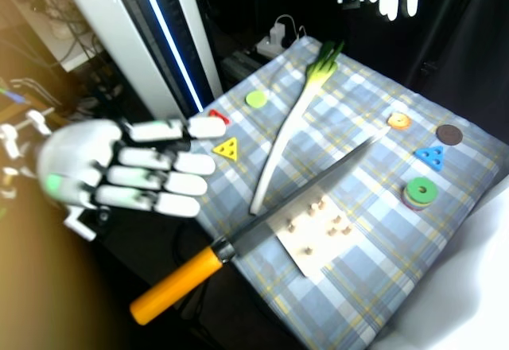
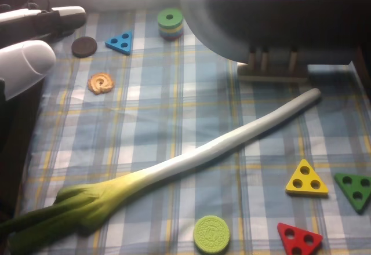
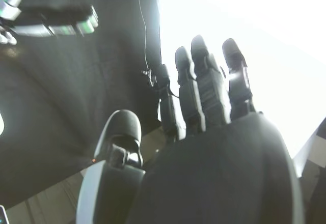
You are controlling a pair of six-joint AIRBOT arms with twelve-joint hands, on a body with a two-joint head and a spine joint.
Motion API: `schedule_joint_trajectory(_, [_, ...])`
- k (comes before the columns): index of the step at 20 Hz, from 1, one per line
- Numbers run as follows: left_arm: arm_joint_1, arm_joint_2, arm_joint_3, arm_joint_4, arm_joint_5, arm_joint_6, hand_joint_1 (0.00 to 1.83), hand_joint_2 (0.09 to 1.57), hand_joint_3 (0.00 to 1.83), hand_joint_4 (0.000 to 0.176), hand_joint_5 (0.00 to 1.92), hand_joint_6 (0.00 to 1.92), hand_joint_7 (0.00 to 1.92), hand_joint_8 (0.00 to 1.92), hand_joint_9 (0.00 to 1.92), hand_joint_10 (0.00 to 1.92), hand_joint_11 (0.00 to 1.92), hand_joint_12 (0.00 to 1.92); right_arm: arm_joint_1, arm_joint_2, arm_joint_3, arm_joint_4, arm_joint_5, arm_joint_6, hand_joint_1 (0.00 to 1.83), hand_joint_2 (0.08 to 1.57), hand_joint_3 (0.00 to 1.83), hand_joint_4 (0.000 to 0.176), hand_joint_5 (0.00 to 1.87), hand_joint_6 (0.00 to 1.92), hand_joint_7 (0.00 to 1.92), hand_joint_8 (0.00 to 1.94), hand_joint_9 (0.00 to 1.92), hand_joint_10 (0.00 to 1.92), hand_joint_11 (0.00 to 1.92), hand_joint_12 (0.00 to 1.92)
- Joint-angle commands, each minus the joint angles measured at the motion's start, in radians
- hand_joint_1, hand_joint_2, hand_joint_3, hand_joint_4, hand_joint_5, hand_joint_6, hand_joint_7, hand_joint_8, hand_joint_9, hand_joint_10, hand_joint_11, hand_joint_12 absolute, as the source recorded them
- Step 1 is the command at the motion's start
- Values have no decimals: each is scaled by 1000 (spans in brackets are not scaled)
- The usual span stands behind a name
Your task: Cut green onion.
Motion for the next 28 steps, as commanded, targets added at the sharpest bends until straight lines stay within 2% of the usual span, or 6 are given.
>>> schedule_joint_trajectory(1, [-11,-5,7,-7,-113,-6,70,1403,0,84,490,0,448,1,417,1,0,465,22,6,19,49,59,-5,848,840,4,176,0,0,0,0,0,0,0,0])
schedule_joint_trajectory(9, [-12,-14,10,-14,-93,-6,71,1396,0,95,512,1,508,2,456,1,0,581,230,-76,202,18,-356,-5,886,874,5,176,0,0,0,0,0,0,0,0])
schedule_joint_trajectory(11, [-12,-15,10,-14,-92,-7,98,1407,1,83,509,0,537,5,477,4,0,612,289,-108,244,-10,-441,-7,887,847,0,176,0,0,0,0,0,0,0,0])
schedule_joint_trajectory(15, [-12,-15,10,-14,-93,-14,134,1406,0,88,487,2,545,4,479,3,0,626,393,-120,261,-42,-592,-127,985,893,10,176,0,0,0,0,0,0,0,0])
schedule_joint_trajectory(26, [-11,-22,10,-13,-92,-23,248,1412,0,71,526,1,549,2,517,2,0,804,404,-162,289,-17,-637,-142,950,917,5,176,39,3,124,13,60,9,5,3])
schedule_joint_trajectory(28, [-11,-25,12,-16,-89,-29,133,1431,8,74,507,3,532,2,501,3,0,824,404,-169,289,1,-625,-142,877,952,1,60,351,9,496,15,487,46,380,235])
